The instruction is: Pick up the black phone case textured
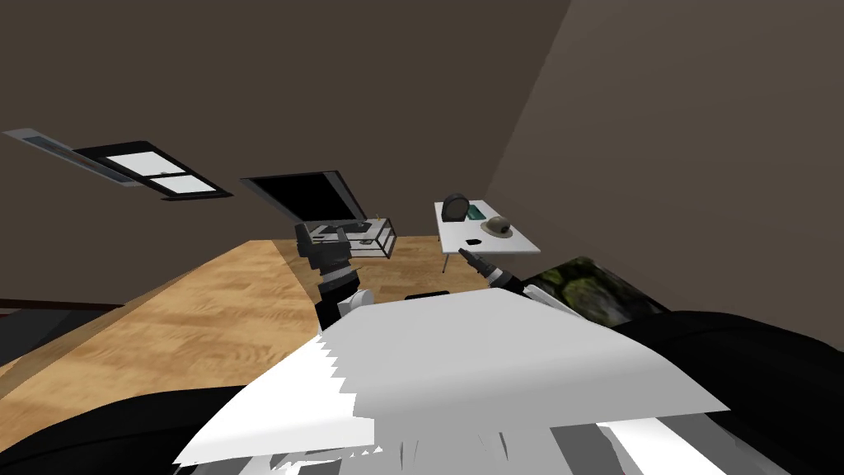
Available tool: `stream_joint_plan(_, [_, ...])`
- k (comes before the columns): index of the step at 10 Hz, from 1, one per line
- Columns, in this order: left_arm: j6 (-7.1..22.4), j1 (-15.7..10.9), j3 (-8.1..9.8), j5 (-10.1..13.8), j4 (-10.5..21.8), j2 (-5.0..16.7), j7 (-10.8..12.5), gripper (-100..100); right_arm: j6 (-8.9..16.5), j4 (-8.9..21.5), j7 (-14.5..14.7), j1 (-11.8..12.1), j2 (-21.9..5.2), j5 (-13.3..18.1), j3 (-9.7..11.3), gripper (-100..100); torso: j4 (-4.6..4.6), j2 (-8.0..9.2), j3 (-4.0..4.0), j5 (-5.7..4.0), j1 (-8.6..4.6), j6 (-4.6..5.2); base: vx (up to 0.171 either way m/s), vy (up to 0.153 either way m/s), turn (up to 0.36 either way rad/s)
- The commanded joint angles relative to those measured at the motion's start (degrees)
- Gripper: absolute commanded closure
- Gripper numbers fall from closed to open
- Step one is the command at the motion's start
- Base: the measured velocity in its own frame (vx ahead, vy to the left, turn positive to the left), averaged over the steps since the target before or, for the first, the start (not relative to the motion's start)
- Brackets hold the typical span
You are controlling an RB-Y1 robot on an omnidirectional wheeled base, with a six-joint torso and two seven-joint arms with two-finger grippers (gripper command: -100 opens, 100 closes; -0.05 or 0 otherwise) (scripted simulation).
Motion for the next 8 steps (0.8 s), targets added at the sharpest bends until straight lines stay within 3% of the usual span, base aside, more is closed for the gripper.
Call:
stream_joint_plan(1, [0.0,0.0,0.00,0.0,0.0,0.0,0.0,0,0.0,0.0,0.0,0.0,0.0,0.0,0.0,-100,0.00,0.00,0.00,0.00,0.00,0.00,-0.002,0.009,0.026])
stream_joint_plan(3, [0.0,0.0,0.00,0.0,0.0,0.0,0.0,0,0.0,0.0,0.0,0.0,0.0,0.0,0.0,-100,0.00,0.00,0.00,0.00,0.00,0.00,0.001,-0.003,-0.009])
stream_joint_plan(4, [0.0,0.0,0.00,0.0,0.0,0.0,0.0,0,-0.1,-0.2,1.4,1.4,-0.4,-0.7,0.3,-100,0.00,0.00,0.00,0.00,-0.02,0.00,0.056,0.098,-0.013])
stream_joint_plan(8, [0.0,0.0,-0.01,0.0,0.0,0.0,0.0,0,-0.2,-0.5,5.1,4.8,-2.9,-1.1,0.5,-100,-0.13,-0.56,-0.32,0.17,0.72,-0.01,0.129,0.183,0.017])
